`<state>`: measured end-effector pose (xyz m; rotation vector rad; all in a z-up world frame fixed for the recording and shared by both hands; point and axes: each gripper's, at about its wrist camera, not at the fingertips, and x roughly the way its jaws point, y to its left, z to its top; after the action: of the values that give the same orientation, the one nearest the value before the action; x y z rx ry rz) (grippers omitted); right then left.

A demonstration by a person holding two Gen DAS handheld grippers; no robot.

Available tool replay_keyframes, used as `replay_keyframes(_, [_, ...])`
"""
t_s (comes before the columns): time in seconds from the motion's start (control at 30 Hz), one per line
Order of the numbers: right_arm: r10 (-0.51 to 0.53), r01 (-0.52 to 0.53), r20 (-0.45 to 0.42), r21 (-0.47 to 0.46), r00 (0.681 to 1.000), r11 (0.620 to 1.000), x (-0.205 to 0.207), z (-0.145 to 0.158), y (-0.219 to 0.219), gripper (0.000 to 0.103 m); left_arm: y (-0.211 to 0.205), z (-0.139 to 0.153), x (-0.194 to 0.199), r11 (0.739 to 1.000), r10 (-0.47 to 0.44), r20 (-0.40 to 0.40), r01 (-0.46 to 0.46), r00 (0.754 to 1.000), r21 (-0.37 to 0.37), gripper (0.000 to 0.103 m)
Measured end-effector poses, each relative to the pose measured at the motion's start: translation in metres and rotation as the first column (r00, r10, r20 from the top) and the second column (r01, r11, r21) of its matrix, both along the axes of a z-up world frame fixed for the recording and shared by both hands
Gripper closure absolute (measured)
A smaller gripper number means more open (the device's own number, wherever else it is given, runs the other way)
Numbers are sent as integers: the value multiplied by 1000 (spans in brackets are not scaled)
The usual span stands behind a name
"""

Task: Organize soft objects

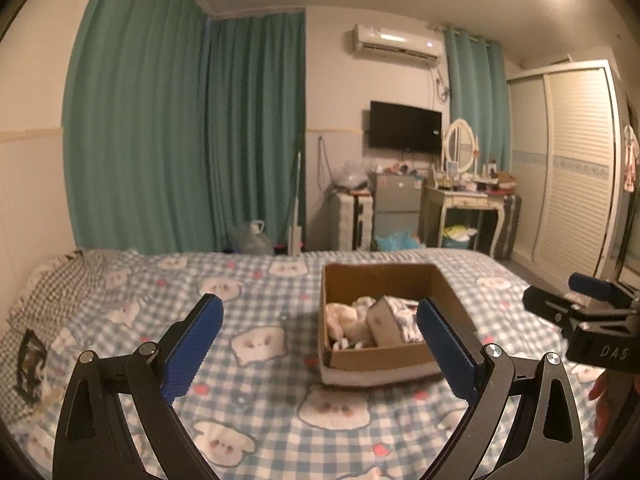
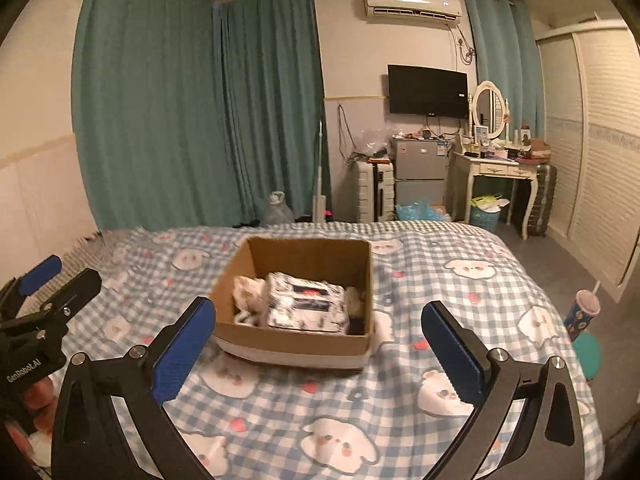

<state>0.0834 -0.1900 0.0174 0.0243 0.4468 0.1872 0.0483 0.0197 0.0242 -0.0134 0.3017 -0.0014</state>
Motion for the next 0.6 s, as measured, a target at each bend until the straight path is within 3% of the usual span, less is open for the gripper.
replay_keyframes(0.6, [4, -3, -33, 23, 999, 1000, 5, -7, -3, 0, -3, -10, 4, 1000, -27, -38, 26, 999, -16, 4])
